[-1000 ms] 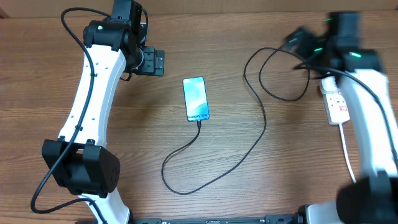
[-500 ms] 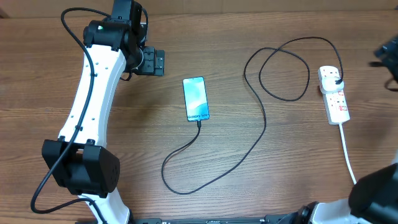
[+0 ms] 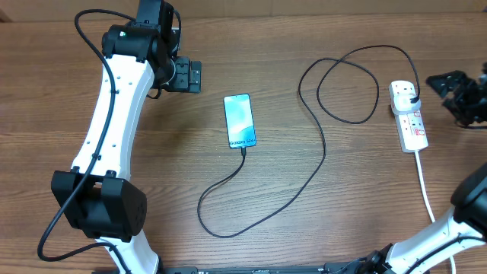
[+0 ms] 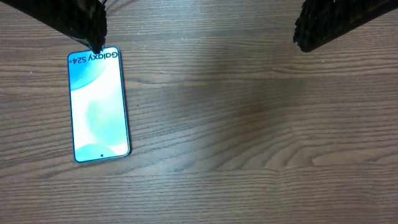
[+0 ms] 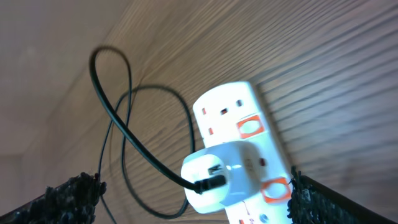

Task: Plug charger to phone and switch on socket
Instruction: 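Move the right gripper over the white power strip beside the plug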

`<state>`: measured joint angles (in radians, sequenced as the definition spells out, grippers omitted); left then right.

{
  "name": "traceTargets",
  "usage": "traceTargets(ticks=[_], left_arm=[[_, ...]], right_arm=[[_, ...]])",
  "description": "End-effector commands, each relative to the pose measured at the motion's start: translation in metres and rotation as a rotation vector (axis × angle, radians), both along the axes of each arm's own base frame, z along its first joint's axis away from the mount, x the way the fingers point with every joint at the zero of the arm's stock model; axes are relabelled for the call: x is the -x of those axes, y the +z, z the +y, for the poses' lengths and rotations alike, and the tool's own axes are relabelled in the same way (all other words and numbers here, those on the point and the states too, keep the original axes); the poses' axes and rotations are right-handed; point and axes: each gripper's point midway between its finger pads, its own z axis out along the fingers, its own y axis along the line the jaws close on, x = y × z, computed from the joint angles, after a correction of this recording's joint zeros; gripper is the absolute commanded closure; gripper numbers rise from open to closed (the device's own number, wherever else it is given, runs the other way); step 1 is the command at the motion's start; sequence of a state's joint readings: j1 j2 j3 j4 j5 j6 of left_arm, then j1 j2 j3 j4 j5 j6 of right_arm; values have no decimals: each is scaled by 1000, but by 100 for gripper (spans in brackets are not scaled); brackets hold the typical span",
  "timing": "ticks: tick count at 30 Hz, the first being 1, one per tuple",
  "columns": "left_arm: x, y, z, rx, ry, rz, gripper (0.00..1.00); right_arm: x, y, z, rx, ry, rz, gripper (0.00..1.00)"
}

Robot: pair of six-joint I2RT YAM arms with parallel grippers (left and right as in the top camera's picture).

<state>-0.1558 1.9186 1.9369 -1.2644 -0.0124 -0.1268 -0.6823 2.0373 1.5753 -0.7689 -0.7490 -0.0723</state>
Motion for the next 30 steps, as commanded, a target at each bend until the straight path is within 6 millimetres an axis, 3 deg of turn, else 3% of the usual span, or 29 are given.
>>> traceTargets(ticks=[1, 16, 30], left_arm=[[-1, -3, 1, -11, -12, 3, 0], [-1, -3, 1, -11, -12, 3, 1], [-3, -2, 1, -10, -11, -3, 0]], right_arm=[[-9, -6, 20, -24, 98, -53, 0], [0, -32, 0, 51, -23, 109, 0], [-1, -38, 34, 20, 22, 178, 0]])
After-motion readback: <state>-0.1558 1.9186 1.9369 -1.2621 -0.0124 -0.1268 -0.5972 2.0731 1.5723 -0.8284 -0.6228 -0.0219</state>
